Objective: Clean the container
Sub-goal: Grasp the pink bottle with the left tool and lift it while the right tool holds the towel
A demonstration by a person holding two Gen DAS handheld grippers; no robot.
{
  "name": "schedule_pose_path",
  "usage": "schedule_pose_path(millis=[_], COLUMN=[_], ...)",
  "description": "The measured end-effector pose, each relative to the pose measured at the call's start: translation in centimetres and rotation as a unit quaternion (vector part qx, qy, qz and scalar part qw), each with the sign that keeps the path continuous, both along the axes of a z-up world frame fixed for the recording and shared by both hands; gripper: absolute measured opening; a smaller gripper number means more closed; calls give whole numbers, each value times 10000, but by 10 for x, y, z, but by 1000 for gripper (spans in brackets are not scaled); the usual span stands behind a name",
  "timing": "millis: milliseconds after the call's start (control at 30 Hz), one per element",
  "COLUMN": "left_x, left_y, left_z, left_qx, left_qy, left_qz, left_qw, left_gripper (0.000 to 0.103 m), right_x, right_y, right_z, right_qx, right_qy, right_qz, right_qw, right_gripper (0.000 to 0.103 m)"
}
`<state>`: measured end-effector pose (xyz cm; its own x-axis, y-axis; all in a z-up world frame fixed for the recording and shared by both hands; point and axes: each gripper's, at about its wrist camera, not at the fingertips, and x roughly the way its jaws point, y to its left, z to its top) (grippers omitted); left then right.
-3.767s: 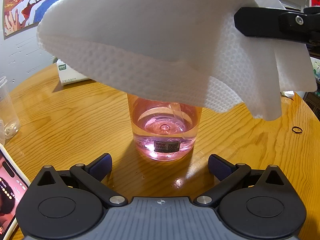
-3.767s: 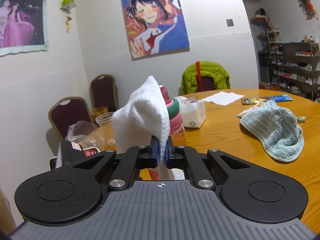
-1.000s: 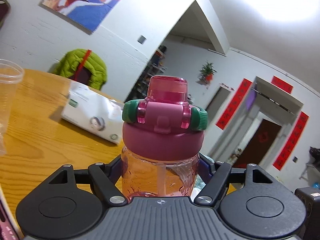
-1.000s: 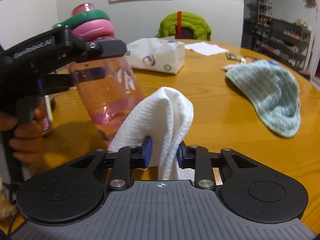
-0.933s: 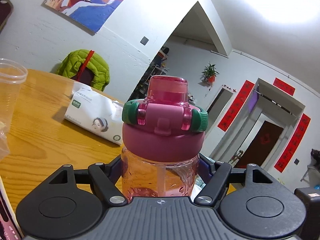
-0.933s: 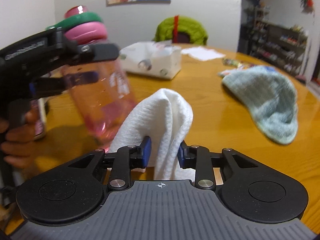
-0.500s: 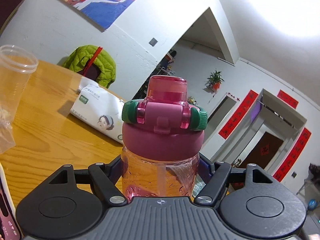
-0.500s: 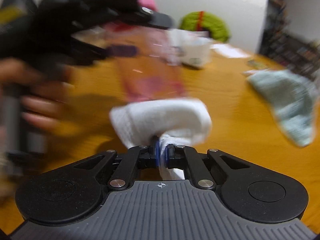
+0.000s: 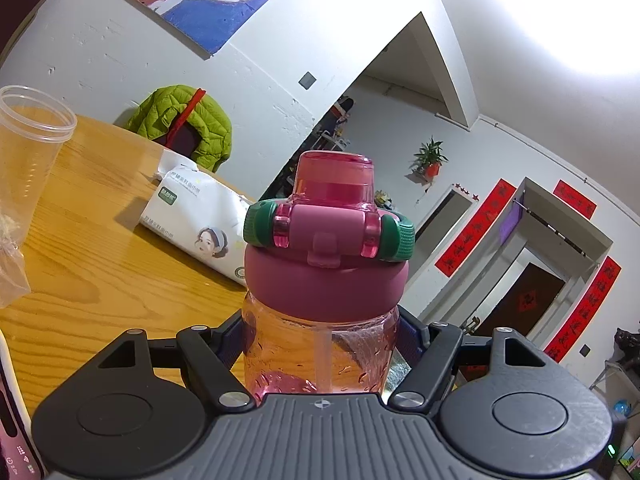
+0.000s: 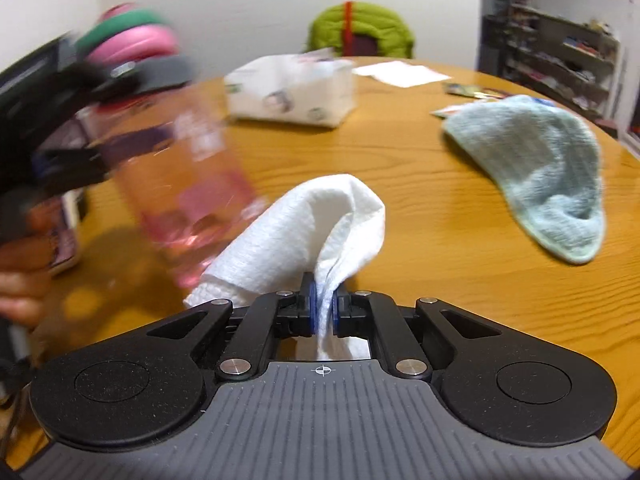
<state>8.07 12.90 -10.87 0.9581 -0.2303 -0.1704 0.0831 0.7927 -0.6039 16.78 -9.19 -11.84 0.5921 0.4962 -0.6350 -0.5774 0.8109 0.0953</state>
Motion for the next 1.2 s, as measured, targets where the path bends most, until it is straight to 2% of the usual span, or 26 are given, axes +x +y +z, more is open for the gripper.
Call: schedule_pose_path(millis=[67, 167, 367, 500, 600, 700, 833, 967, 1067, 1200], left_x=[0, 0, 0, 1, 1, 1, 2, 2, 3, 2], left_y=[0, 0, -2, -1, -2, -2, -1, -4, -10, -35], left_z=[0, 0, 0, 0, 0, 0, 0, 1, 4, 12], left_qx=[-5, -7, 56, 26, 47, 46, 49, 170, 455, 1272], left_qy=[1, -2, -22, -13, -20, -18, -14, -43, -93, -190], left_qz=[-4, -9, -17, -13, -19, -24, -37, -87, -198, -375], left_qw=[10000, 10000, 10000, 10000, 10000, 10000, 10000, 9998, 9987, 9910], left_gripper=[72, 72, 72, 72, 72, 72, 72, 72, 72, 72], right_x=[10, 8, -37, -70, -83, -72, -41, -19, -20, -35], right_y=[-4, 5, 22, 35, 43, 40, 21, 5, -5, -30], right_z=[0, -7, -3, 5, 9, 11, 10, 11, 18, 38], right_qx=[61, 97, -68, -32, -209, -294, -366, -408, -343, 12], right_qy=[17, 18, -141, -84, -230, -220, -160, -321, -618, -1156], right_qz=[-123, 54, 1012, 1701, 1935, 1684, 877, 159, -148, -474], right_qw=[9999, 9999, 9947, 9854, 9806, 9850, 9953, 9985, 9974, 9922], right_gripper=[8, 9, 11, 11, 11, 11, 11, 11, 11, 11])
